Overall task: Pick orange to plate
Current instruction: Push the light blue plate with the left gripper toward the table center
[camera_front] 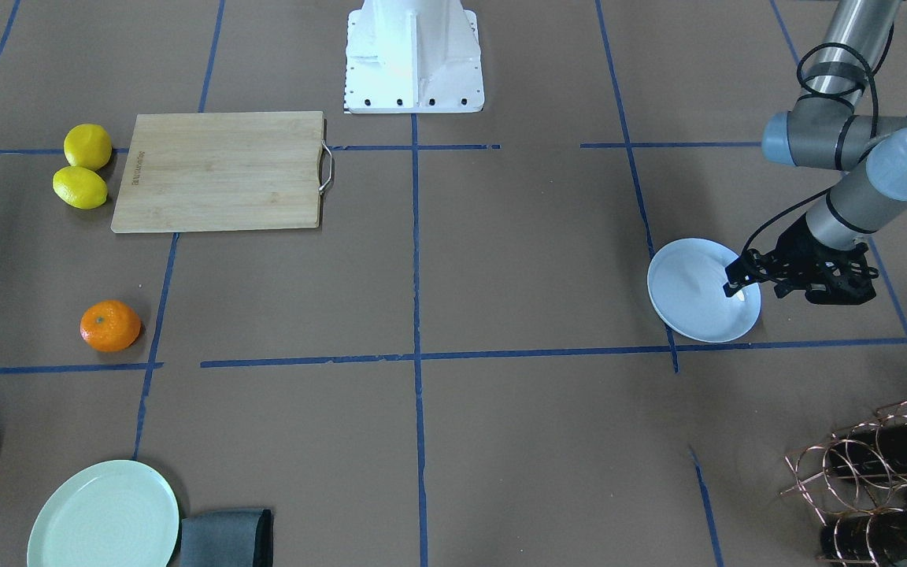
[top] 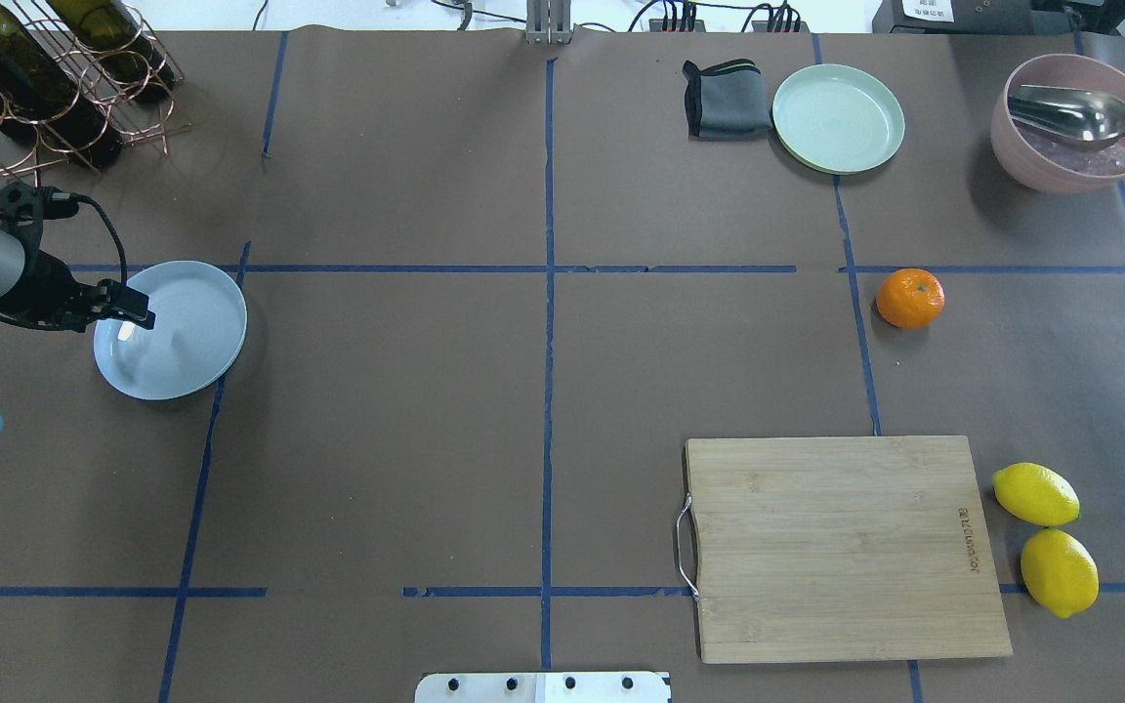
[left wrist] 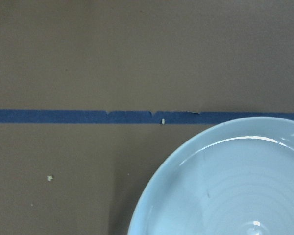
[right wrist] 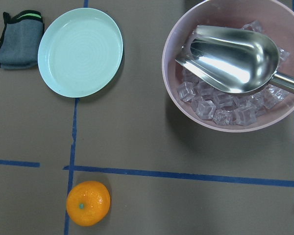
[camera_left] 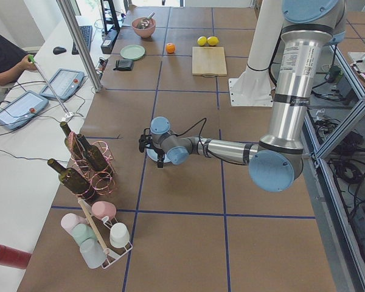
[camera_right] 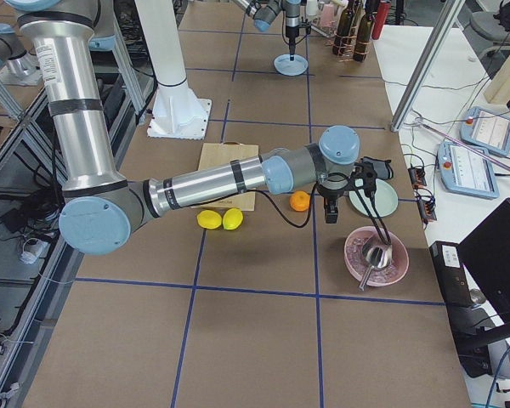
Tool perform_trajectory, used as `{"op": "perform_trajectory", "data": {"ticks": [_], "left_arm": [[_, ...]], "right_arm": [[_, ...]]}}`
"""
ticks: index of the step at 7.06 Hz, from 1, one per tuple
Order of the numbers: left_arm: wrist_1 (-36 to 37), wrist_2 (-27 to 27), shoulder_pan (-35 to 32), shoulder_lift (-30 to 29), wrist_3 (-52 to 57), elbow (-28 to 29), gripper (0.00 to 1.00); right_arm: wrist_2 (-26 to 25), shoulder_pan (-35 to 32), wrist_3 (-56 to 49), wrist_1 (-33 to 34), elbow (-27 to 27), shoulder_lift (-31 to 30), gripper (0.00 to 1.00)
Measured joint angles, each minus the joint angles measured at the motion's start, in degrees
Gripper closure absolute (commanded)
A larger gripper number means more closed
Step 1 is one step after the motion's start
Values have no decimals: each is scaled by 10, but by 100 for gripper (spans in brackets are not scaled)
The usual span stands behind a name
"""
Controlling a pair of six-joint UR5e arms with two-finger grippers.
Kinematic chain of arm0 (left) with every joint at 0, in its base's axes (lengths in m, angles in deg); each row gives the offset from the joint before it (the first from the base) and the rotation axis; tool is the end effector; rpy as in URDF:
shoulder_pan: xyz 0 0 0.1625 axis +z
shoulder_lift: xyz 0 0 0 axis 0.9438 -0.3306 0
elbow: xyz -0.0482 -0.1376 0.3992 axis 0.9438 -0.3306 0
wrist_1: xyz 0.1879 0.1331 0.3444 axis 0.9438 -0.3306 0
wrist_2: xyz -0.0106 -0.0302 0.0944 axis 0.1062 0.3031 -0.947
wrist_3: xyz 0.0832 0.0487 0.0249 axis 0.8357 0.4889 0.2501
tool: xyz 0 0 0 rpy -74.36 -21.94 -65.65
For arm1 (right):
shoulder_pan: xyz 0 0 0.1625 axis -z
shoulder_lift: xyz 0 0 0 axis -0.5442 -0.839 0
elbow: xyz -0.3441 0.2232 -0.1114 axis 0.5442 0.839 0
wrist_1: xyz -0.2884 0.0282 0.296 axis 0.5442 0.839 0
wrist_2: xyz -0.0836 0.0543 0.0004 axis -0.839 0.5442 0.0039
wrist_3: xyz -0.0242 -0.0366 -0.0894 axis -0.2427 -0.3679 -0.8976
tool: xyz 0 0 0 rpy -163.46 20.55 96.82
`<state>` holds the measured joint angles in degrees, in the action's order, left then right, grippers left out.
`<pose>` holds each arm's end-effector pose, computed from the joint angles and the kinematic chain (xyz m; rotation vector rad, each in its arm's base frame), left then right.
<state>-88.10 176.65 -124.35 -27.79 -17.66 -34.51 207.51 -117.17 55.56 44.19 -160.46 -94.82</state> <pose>0.2815 -0.5101 0.5718 0.0891 0.9126 -0.0346 -0.0045 -0.5691 0.4872 0.1372 -0.9760 0.0355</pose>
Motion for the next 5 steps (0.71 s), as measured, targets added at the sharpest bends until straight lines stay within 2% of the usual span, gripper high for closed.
{"op": "perform_trajectory", "data": {"ticks": [1,2,5], "left_arm": [[0,0,1,1,-1,0,84],[1,-1,2,3,-2,-2,100],[0,0,-2,9,-1,-17,100]], "right_arm": [[0,0,0,0,1,0,0],[0,0,0,1,1,0,0],[1,0,0,2,2,4,0]]}}
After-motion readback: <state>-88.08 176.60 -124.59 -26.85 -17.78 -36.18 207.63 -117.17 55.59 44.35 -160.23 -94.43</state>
